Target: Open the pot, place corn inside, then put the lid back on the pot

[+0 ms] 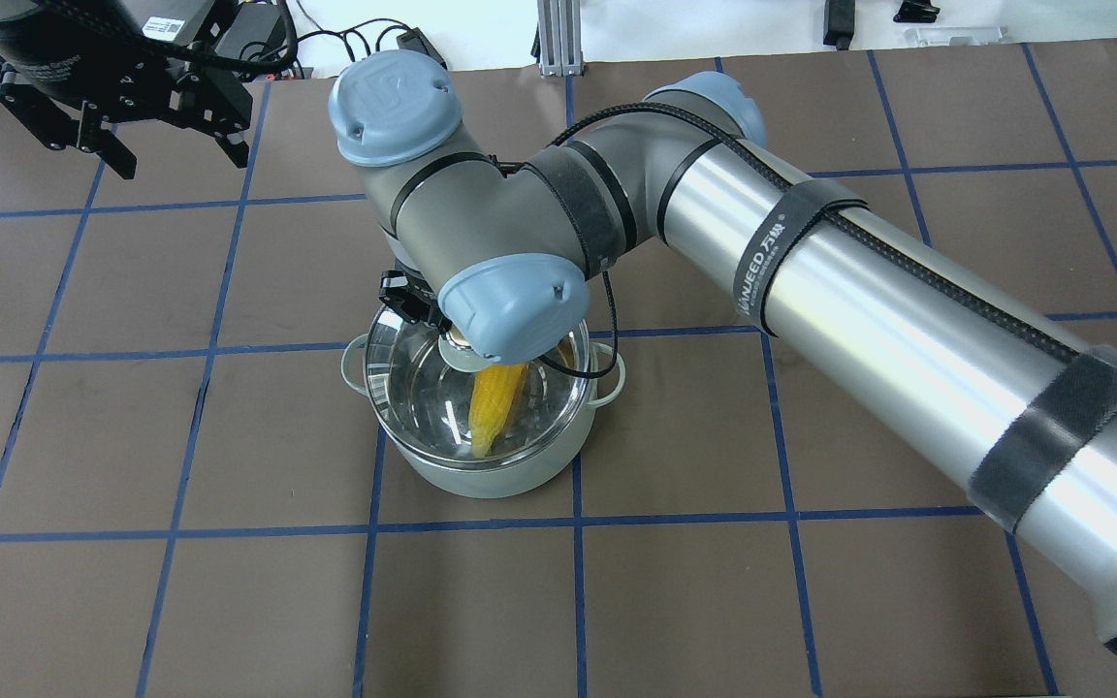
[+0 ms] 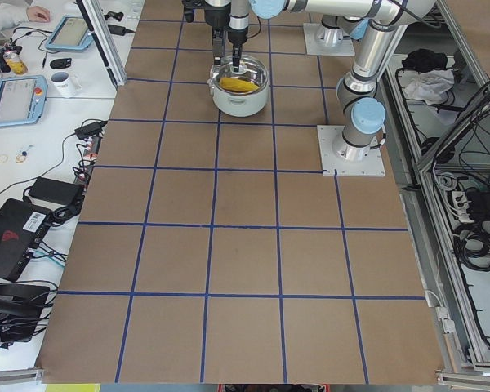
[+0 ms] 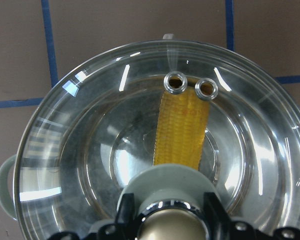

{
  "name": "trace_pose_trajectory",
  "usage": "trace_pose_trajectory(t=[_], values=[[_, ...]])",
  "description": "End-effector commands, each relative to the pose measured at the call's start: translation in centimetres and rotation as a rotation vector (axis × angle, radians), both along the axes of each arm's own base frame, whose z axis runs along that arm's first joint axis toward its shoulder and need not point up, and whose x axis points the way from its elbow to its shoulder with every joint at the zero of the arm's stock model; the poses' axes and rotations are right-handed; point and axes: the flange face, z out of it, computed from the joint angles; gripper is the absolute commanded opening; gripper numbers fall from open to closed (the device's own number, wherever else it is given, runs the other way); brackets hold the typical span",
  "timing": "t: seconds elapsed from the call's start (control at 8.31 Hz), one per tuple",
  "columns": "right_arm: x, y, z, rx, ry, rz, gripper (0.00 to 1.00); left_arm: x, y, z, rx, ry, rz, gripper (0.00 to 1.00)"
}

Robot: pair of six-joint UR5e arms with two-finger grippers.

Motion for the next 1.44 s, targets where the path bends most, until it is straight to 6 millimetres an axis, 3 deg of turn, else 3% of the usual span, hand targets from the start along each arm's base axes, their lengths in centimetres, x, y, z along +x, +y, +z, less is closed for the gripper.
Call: trace_pose_trajectory(t=[0.0, 1.32], values=[[0.07, 0.06, -0.17, 0.001, 0.003, 0.005, 0.31, -0.05, -0.03, -0.12, 0.001, 0.005, -0.006, 1.00], [0.03, 0.15, -0.39, 0.014, 0.009, -0.002, 0.30, -0.05, 0.13, -0.55, 0.009, 0.004, -0.009, 1.00]])
